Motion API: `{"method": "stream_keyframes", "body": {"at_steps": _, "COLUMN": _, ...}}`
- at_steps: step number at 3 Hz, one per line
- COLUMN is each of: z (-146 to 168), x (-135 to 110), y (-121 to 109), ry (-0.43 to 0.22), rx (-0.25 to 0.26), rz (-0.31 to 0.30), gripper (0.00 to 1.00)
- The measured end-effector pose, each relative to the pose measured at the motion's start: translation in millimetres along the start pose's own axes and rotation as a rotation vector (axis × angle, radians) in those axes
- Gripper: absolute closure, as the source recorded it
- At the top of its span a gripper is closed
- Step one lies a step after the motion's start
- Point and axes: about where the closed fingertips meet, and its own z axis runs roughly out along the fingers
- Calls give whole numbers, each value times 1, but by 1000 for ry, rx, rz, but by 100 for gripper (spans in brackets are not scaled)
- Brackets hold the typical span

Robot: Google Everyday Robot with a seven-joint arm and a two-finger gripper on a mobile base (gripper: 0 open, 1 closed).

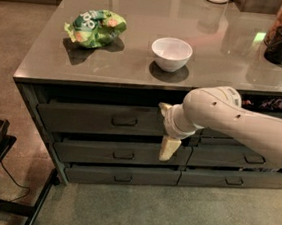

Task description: Open top drawer

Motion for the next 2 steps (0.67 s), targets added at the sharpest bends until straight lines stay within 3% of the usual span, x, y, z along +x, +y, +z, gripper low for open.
{"method": "stream_keyframes", "body": {"at_steps": 2, "z": 41, "x": 4, "y": -17, "ry": -6, "rx": -63, "rz": -8, "gripper": 0}}
